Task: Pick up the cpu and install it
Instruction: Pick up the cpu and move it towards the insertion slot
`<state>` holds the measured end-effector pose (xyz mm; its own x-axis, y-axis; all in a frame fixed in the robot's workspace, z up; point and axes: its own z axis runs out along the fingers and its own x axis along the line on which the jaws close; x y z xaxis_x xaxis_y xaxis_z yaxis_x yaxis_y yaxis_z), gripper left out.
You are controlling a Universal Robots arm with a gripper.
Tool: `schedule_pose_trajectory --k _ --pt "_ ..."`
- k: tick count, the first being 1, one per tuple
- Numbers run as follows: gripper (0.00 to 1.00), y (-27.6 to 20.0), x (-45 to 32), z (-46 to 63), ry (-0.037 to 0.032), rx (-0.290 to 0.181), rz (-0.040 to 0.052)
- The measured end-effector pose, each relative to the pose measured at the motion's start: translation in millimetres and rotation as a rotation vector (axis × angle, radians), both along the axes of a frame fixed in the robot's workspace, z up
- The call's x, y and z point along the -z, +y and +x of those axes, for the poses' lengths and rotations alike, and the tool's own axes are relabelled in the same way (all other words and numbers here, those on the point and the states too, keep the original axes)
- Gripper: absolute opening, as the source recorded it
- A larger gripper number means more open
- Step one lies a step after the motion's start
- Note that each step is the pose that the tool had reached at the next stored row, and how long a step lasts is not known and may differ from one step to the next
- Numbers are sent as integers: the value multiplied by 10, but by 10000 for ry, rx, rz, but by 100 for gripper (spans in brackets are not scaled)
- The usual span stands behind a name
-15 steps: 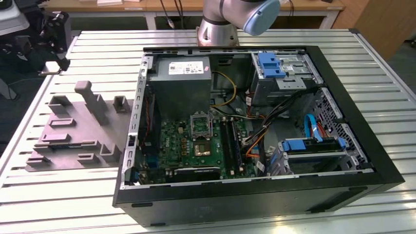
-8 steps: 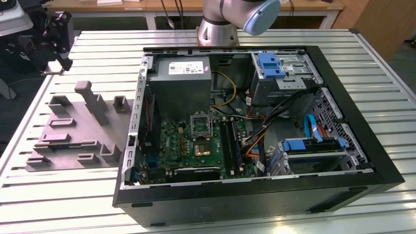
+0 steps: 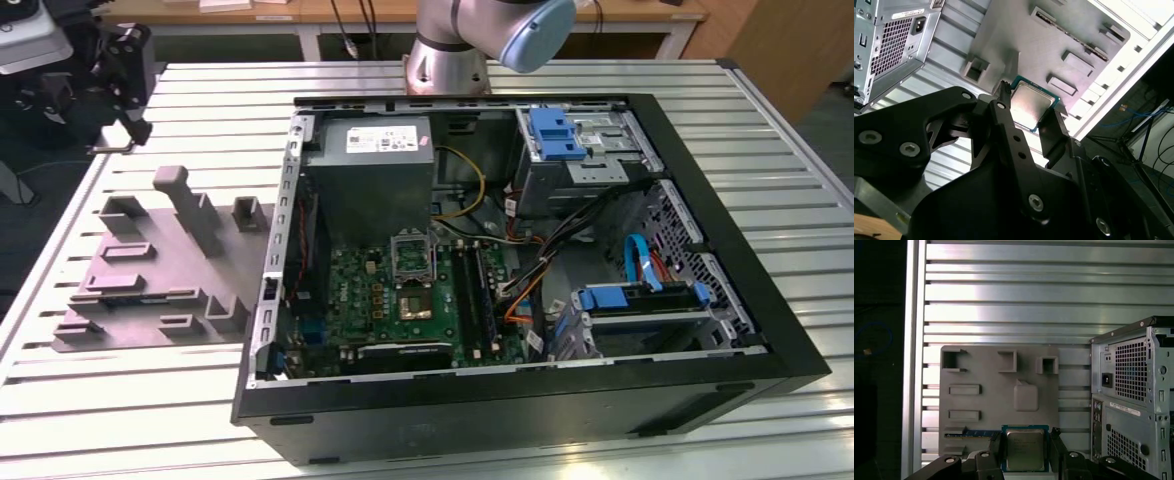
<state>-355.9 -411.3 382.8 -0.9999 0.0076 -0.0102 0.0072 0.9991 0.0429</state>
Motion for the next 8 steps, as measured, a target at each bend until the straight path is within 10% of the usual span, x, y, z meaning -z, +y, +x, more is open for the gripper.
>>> schedule_pose_trajectory --k 8 --pt "47 0 0 28 0 0 0"
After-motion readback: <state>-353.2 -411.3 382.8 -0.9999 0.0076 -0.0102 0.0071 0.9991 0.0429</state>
